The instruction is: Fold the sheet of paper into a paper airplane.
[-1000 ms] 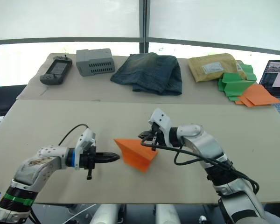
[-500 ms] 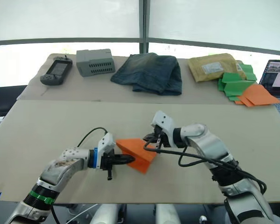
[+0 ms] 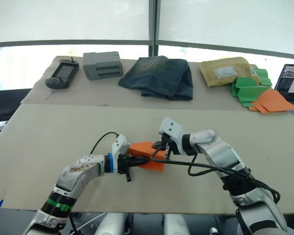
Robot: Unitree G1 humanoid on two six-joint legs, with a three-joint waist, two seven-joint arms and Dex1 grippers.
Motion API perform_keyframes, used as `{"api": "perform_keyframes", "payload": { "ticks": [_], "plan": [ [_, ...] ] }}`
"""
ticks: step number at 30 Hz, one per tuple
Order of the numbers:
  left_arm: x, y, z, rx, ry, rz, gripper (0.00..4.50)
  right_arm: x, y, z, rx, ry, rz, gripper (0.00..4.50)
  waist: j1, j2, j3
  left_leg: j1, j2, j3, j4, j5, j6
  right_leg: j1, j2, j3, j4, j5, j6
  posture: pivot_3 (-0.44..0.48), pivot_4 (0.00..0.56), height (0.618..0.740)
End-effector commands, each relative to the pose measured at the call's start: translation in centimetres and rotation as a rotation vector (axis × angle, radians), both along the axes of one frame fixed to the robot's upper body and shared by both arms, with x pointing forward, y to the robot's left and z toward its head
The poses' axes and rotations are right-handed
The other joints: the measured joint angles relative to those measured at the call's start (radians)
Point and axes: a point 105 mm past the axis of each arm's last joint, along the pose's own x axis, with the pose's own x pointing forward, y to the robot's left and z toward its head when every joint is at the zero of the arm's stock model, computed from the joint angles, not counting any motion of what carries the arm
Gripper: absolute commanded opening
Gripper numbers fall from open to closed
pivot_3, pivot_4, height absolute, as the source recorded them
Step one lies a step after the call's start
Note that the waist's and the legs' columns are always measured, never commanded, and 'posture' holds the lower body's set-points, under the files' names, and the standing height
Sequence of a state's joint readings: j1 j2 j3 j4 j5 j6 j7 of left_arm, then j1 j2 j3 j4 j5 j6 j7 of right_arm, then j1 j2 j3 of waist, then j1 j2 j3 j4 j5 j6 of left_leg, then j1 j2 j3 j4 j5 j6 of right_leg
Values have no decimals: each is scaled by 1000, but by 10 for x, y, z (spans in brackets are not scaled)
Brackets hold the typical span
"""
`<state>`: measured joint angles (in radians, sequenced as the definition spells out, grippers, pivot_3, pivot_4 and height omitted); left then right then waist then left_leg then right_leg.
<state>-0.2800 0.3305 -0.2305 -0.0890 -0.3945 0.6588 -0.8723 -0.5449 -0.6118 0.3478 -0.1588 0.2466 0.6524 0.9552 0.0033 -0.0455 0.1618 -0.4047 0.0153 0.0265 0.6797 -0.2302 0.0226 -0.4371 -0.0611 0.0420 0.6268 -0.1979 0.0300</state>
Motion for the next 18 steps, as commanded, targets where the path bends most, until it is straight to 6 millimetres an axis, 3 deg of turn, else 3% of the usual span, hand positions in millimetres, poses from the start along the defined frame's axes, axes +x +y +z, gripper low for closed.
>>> {"api": "perform_keyframes", "payload": {
  "ticks": [1, 6, 11, 18],
  "plan": [
    [0, -6, -3, -6, 24, 0, 0, 6, 5, 14, 11, -72, 18, 48, 0, 0, 0, 0, 0, 0, 0, 0, 0, 0, 0, 0, 0, 0, 0, 0, 150, 722],
    [-7, 0, -4, 14, 38, -9, 0, 4, 5, 6, 0, -51, 25, 48, -3, 0, 0, 0, 0, 0, 0, 0, 0, 0, 0, 0, 0, 0, 0, 0, 150, 722],
    [-18, 33, 4, 61, 25, -14, 0, 3, 7, 4, 5, -46, 30, 48, -26, 0, 0, 0, 2, -1, -3, 0, 0, -2, 1, 0, 0, -1, -2, 0, 150, 722],
    [-15, 37, 13, -10, 49, 56, 0, 3, 10, 1, 2, -44, 50, 48, -17, 1, 0, 0, 2, -3, -2, 0, 0, -2, 1, 0, 1, -1, -2, 0, 150, 722]
  ]
}}
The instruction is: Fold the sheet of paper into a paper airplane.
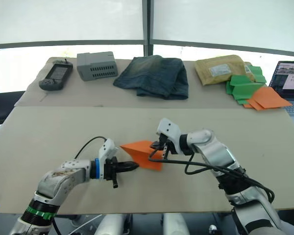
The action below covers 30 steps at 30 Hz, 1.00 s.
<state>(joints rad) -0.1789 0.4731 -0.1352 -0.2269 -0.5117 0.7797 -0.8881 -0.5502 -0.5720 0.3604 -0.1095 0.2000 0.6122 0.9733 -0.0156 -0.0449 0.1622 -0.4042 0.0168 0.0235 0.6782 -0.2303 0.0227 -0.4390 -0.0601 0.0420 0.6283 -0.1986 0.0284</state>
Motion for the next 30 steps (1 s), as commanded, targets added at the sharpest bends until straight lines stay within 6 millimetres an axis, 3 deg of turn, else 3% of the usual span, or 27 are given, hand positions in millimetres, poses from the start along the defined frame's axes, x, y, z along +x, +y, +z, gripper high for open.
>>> {"api": "perform_keyframes", "payload": {
  "ticks": [1, 7, 17, 26, 30],
  "plan": [
    [5, -3, 9, -30, -30, 27, 0, -1, 5, 7, 5, -39, 43, 48, 3, 0, 0, 0, 0, 0, 0, 0, 0, 0, 0, 0, 0, 0, 0, 0, 150, 722],
    [10, -9, 4, -29, -18, 57, 0, -5, 8, 5, 6, -33, 56, 48, 3, 0, 0, -1, -1, 0, 0, 0, 0, 0, 0, 0, -1, 1, 1, 0, 150, 722],
    [-4, 0, -25, 88, 64, 49, 0, -19, 17, 2, 33, 6, 101, 48, 0, 0, 0, 0, 0, 0, -1, 0, 0, 0, 0, 0, -1, 0, 0, 0, 150, 722],
    [-6, 5, -23, 89, 59, 72, 0, -29, 15, -20, 5, 82, 112, 48, -3, 0, 0, 2, 0, 0, -1, 0, 0, 1, 0, 0, -1, 0, 0, 0, 150, 722],
    [-10, 8, -21, 85, 57, 79, 0, -27, 18, -18, 13, 71, 118, 48, -3, 0, 0, 3, 0, 0, -2, 0, 0, 1, 0, 0, 0, 0, -1, 0, 150, 722]
  ]
}}
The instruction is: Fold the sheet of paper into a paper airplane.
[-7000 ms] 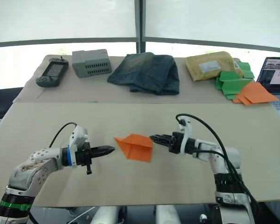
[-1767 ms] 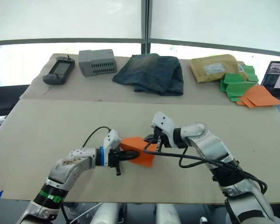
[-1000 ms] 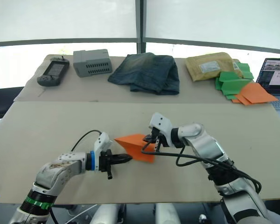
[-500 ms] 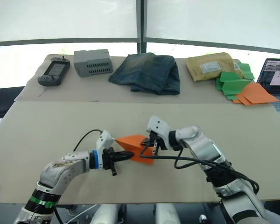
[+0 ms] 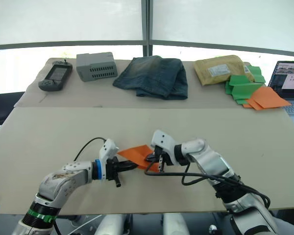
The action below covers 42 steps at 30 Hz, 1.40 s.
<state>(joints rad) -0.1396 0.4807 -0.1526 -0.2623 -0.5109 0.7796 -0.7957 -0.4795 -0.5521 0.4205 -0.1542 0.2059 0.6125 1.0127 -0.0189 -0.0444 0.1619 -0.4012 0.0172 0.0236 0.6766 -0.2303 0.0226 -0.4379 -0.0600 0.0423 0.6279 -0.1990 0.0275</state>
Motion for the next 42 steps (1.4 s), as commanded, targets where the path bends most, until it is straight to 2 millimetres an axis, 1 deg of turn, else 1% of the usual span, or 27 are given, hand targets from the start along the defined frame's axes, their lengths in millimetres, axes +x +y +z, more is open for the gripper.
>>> {"api": "perform_keyframes", "payload": {
  "ticks": [1, 6, 8, 14, 16, 18, 23, 27, 30, 31, 34, 36, 38, 39, 40, 42],
  "plan": [
    [-8, 7, -13, 34, 57, 18, 0, 1, 5, 6, 10, -33, 23, 48, 0, 0, 0, 0, 0, 0, 0, 0, 0, 0, 0, 0, 0, 0, 0, 0, 150, 722],
    [-12, 8, -12, 23, 56, 19, 0, 6, 10, 23, 10, -104, 53, 48, -1, 0, 0, 1, 0, 0, 0, 0, 0, 0, 0, 0, 0, 0, -1, 0, 150, 722],
    [-12, 8, -12, 22, 56, 23, 0, 4, 10, 23, -5, -104, 69, 48, 0, 0, 0, 1, 0, 0, 0, 0, 0, 0, 0, 0, 0, -1, -1, 0, 150, 722],
    [-10, 9, -13, 25, 53, 35, 0, -6, 2, 12, -63, -65, 81, 48, 3, 0, 0, 0, 0, 0, -1, 0, 0, 0, 0, 0, 0, -1, -1, 0, 150, 722],
    [-10, 10, -13, 28, 51, 36, 0, -6, -5, 8, -93, -73, 67, 48, 4, 0, 0, 1, 0, 0, -1, 0, 0, 0, 0, 0, 0, -1, -1, 0, 150, 722],
    [-9, 11, -14, 32, 51, 35, 0, -8, -10, 7, -97, -68, 49, 48, 3, 0, 0, 1, 0, 0, -1, 0, 0, 0, 0, 0, 0, -2, -3, 0, 150, 722],
    [-9, 13, -14, 41, 53, 26, 0, -15, -14, 1, -93, -44, 34, 48, 2, 0, 0, 2, 0, 0, -1, 0, 0, 1, 0, 0, 0, -4, -6, 0, 150, 722],
    [-6, 17, -9, 39, 48, 20, 0, -14, -22, -13, -123, -33, 0, 48, 1, 0, 0, 2, 0, 0, -1, 0, 0, 1, 0, 0, 0, -4, -7, 0, 150, 722],
    [-6, 25, 4, -14, 43, 5, 0, -15, -24, -17, -128, -35, -5, 48, 0, 0, 0, 2, 1, 0, -1, 0, 0, 1, 0, 0, 0, -4, -7, 0, 150, 722],
    [-8, 27, 15, -75, 48, -13, 0, -15, -26, -19, -136, -35, -5, 48, 0, 0, 0, 3, 1, 0, -1, 0, 0, 1, 1, 0, 1, -4, -7, 0, 150, 722],
    [-17, 36, 59, -289, 64, -99, 0, -15, -30, -26, -159, -41, -6, 48, 2, 0, 0, 1, 1, 0, -1, 0, 0, 0, 1, -1, 1, -4, -7, 0, 150, 722],
    [-16, 42, 80, -370, 64, -115, 0, -15, -30, -28, -156, -38, -10, 48, 5, 0, 0, 2, 2, 0, 0, 0, 0, 0, 0, -1, 0, -5, -8, 0, 150, 722],
    [-4, 50, 96, -423, 35, -85, 0, -15, -29, -30, -157, -37, -11, 48, 7, 0, 0, 2, 1, -1, 0, 0, 0, 1, 0, -1, 0, -5, -7, 0, 150, 722],
    [5, 53, 101, -433, 19, -53, 0, -15, -29, -31, -157, -37, -13, 48, 7, 0, 0, 2, 1, -1, 1, 0, 0, 2, 0, -1, 0, -5, -7, 0, 150, 722],
    [16, 56, 102, -426, 4, -5, 0, -15, -29, -32, -158, -36, -14, 48, 6, 0, 0, 2, 1, -1, 2, 0, 0, 2, 0, -1, 0, -5, -7, 0, 150, 722],
    [37, 60, 99, -386, -13, 86, 0, -15, -28, -33, -158, -37, -16, 48, 6, -1, 0, 5, 0, -1, 2, 0, 0, 5, 0, -1, 0, -4, -7, 0, 150, 722]
  ]
}}
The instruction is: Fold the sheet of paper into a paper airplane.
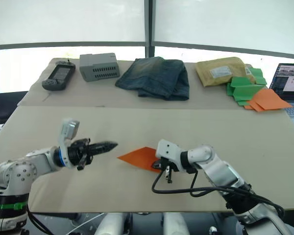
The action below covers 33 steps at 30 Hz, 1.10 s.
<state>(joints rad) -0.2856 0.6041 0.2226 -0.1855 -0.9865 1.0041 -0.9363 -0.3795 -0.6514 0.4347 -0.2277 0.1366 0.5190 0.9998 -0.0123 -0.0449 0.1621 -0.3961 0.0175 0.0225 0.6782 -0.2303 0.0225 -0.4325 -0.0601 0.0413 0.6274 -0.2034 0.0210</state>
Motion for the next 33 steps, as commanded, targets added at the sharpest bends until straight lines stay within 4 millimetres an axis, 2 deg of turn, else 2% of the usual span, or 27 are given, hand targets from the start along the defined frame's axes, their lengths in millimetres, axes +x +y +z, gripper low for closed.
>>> {"api": "perform_keyframes", "payload": {
  "ticks": [1, 4, 9, 11, 16, 23, 27, 33],
  "plan": [
    [32, 7, -8, 62, 4, 145, 0, -2, -6, -19, -56, 38, -32, 48, 0, 0, 0, 2, 0, 0, 0, 0, 0, 3, 0, 0, -1, 0, 0, 0, 150, 722],
    [45, -1, -32, 188, 23, 151, 0, -2, -4, -19, -49, 37, -36, 48, -4, 0, 0, 8, -1, 1, -2, 0, 0, 8, 0, 0, -2, 0, 0, 0, 150, 722],
    [39, -20, -64, 298, 53, 25, 0, -5, -2, -18, -40, 36, -39, 48, -5, -1, 0, 7, 0, 2, -4, -1, -1, 6, 1, 0, -3, -1, -1, 0, 150, 722],
    [40, -24, -67, 301, 56, 8, 0, -6, -2, -18, -39, 36, -41, 48, -5, -1, 0, 6, 0, 2, -5, -1, -1, 6, 1, 0, -3, -1, -1, 0, 150, 722],
    [30, -41, -66, 290, 25, -168, 0, -7, -1, -19, -40, 37, -43, 48, -3, -1, 0, 6, 0, 1, -5, -1, -1, 6, 1, 0, -2, -1, -1, 0, 150, 722],
    [14, -47, -69, 311, 36, -374, 0, -8, 0, -19, -45, 37, -39, 48, -6, -1, 0, 6, 0, 1, -6, -1, -1, 5, 1, 0, -3, -1, -1, 0, 150, 722],
    [25, -52, -84, 372, 25, -367, 0, -9, 3, -19, -40, 38, -33, 48, -2, -1, 0, 6, 0, 1, -7, -1, -1, 4, 1, 0, -3, -2, -2, 0, 150, 722],
    [37, -50, -91, 391, 20, -328, 0, -11, 5, -19, -41, 42, -30, 48, -3, -1, 0, 6, -1, 1, -7, -1, -1, 5, 1, -1, -3, -2, -1, 0, 150, 722]
  ]
}}
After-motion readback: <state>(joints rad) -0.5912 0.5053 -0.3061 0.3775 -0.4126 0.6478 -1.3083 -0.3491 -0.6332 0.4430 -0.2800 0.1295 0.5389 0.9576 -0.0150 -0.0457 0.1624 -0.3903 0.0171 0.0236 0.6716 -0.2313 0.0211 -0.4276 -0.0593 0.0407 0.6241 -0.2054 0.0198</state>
